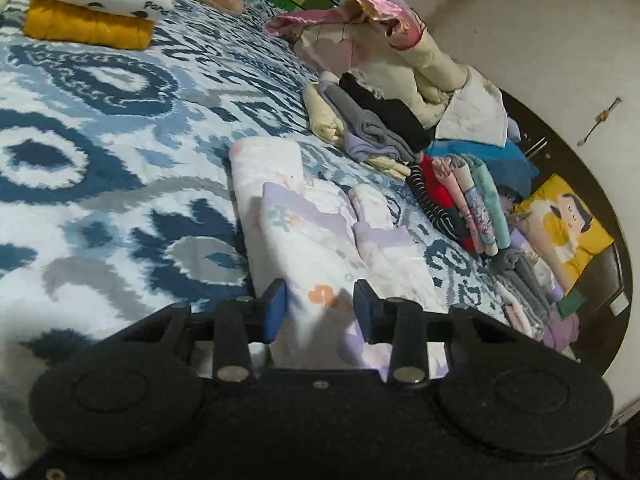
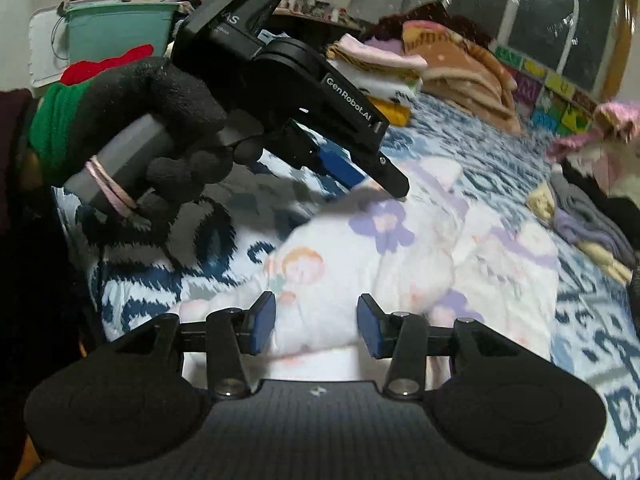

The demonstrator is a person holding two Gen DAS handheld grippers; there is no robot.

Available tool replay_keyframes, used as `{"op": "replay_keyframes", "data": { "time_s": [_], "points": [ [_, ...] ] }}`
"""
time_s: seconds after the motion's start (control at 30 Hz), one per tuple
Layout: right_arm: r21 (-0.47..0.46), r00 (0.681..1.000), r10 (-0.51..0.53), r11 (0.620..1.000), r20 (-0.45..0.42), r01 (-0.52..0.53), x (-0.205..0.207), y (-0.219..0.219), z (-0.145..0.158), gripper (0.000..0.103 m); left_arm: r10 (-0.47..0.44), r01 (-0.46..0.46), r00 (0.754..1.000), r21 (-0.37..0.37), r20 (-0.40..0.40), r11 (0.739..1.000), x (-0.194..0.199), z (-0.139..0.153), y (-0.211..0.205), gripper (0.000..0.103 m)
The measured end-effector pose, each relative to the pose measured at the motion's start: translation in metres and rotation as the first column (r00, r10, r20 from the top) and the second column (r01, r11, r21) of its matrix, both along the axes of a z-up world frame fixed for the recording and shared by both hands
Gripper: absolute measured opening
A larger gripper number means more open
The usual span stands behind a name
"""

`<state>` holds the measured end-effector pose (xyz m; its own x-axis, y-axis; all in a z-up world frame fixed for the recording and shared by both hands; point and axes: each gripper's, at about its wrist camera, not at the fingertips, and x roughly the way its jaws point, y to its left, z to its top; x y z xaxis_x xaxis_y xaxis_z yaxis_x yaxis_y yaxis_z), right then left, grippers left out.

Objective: Fold clothes

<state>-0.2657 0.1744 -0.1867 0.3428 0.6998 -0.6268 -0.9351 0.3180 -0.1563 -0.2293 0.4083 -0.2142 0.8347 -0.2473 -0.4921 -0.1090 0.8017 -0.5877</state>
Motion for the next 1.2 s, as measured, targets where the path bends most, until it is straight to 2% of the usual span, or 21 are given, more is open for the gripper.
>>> {"op": "replay_keyframes", "data": {
  "time_s": [0.2, 0.3, 0.33, 0.37, 0.4, 0.47, 0.57, 0.63, 0.7, 0.77, 0.83, 0.87, 1.0, 1.1, 1.2],
  "points": [
    [0.107, 0.997, 0.008, 0.994, 0.074, -0.016, -0.010, 0.005, 0.016, 0.048, 0.000, 0.000, 1.000, 0.050, 0.011, 0.999, 0.011, 0.008, -0.002, 0.034],
    [0.092, 0.999, 0.025, 0.995, 0.043, -0.029, -0.008, 0.016, 0.007, 0.051, 0.010, -0.010, 1.000, 0.053, 0.010, 0.999, 0.018, 0.005, 0.005, 0.033],
    [0.062, 0.999, 0.029, 0.998, 0.035, -0.031, -0.008, 0.020, -0.001, 0.051, 0.013, -0.014, 1.000, 0.050, 0.010, 0.999, 0.019, 0.004, 0.008, 0.029],
    [0.018, 0.999, 0.028, 0.999, 0.038, -0.028, -0.008, 0.022, -0.011, 0.051, 0.009, -0.010, 1.000, 0.053, 0.008, 0.999, 0.021, 0.002, 0.011, 0.017],
    [0.006, 0.999, 0.025, 1.000, 0.047, -0.025, -0.010, 0.021, -0.019, 0.051, 0.001, -0.002, 1.000, 0.061, 0.005, 0.998, 0.023, 0.001, 0.011, 0.011],
    [0.038, 0.999, 0.009, 0.999, 0.039, -0.011, -0.012, 0.014, -0.020, 0.051, -0.017, 0.016, 1.000, 0.080, 0.017, 0.997, 0.025, 0.002, 0.010, 0.010],
    [0.062, 0.999, 0.018, 0.998, 0.035, -0.020, -0.014, 0.008, -0.008, 0.051, -0.028, 0.023, 0.999, 0.105, 0.044, 0.994, 0.023, 0.006, 0.008, 0.009],
    [0.107, 0.997, 0.001, 0.994, 0.075, -0.010, -0.017, 0.004, 0.001, 0.051, -0.030, 0.022, 0.997, 0.117, 0.065, 0.993, 0.021, 0.009, 0.008, 0.009],
    [0.158, 0.994, -0.038, 0.987, 0.107, 0.020, -0.012, 0.005, 0.007, 0.051, -0.033, 0.023, 0.995, 0.096, 0.099, 0.995, 0.019, 0.013, 0.009, 0.008],
    [0.164, 0.992, -0.081, 0.984, 0.098, 0.065, -0.004, 0.010, 0.003, 0.058, -0.016, 0.008, 0.996, 0.088, 0.092, 0.996, 0.019, 0.010, 0.012, 0.008],
    [0.070, 0.995, -0.101, 0.993, 0.027, 0.099, 0.012, 0.019, -0.020, 0.060, 0.013, -0.014, 1.000, 0.161, 0.003, 0.987, 0.027, 0.001, 0.008, 0.010],
    [0.064, 0.994, -0.107, 0.992, -0.001, 0.107, 0.016, 0.018, -0.028, 0.060, 0.021, -0.018, 1.000, 0.190, -0.010, 0.982, 0.029, 0.000, 0.006, 0.014],
    [0.098, 0.993, -0.120, 0.988, -0.006, 0.120, 0.013, 0.010, -0.019, 0.060, 0.035, -0.035, 0.999, 0.296, 0.008, 0.954, 0.025, 0.012, -0.004, 0.017],
    [0.114, 0.993, -0.116, 0.987, 0.033, 0.112, 0.008, 0.007, -0.012, 0.059, 0.030, -0.040, 0.999, 0.327, 0.034, 0.944, 0.014, 0.021, -0.002, 0.017],
    [0.157, 0.990, -0.119, 0.982, 0.072, 0.107, 0.002, 0.006, -0.007, 0.059, -0.021, 0.015, 1.000, 0.303, 0.019, 0.953, 0.010, 0.018, 0.002, 0.017]
  ]
}}
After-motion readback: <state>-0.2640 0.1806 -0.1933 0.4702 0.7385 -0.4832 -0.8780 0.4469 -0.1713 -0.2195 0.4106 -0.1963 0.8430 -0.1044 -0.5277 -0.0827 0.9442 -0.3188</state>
